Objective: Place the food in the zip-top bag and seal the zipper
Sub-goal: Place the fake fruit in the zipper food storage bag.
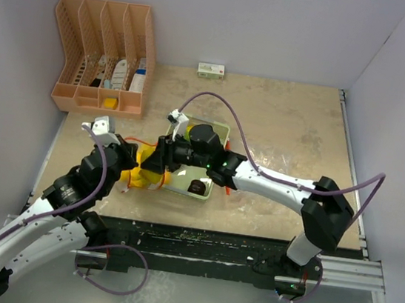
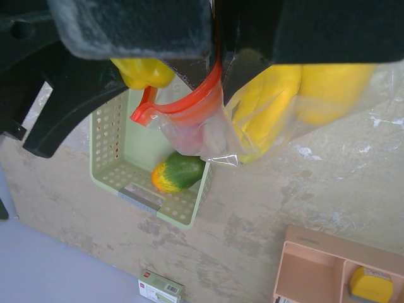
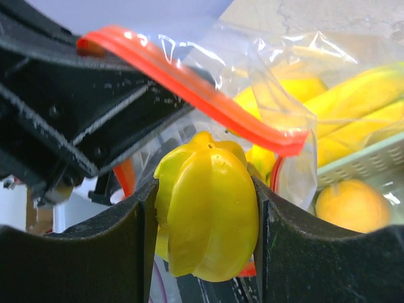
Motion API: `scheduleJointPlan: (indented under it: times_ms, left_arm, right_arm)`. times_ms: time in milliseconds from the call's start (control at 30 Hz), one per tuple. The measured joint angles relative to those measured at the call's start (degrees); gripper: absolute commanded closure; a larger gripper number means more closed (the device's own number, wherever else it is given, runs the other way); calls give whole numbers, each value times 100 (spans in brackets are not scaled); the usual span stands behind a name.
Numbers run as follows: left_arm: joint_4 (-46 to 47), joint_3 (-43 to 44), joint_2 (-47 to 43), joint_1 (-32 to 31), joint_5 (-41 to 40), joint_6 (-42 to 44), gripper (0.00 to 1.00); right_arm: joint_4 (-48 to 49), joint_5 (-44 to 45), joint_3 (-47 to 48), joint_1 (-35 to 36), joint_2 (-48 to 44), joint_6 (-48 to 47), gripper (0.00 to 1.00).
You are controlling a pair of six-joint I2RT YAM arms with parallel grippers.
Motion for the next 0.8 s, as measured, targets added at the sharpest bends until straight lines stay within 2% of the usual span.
scheduleJointPlan:
  times_ms: [100,167,200,300,333,567,800]
  left_arm:
    - [20,0,-2,0,17,-13,100]
    - [55,-2,-2,0,46,-44,100]
    - [70,-2,-2,0,50,-59,100]
    - [101,-2,-2,0,37,-96,100]
    - [120,-2,-7,13,11,-105,100]
    - [157,-7,-17,22,37,-140,100]
    - [39,-13,-120,22,-52,-153,100]
  right_arm:
    - [-42,282,280,92,251,111,58]
    - [-175,627,511,195,415,170,46]
    - [-291,802,625,240,483,190,39]
    - [-632,1327,909,382,660,256,7]
    - [-763,1460,929,413,678,254,0]
    - [-1108,1928,940,463,601,254,1]
    - [-1220,2046,664,494,-225,157,2]
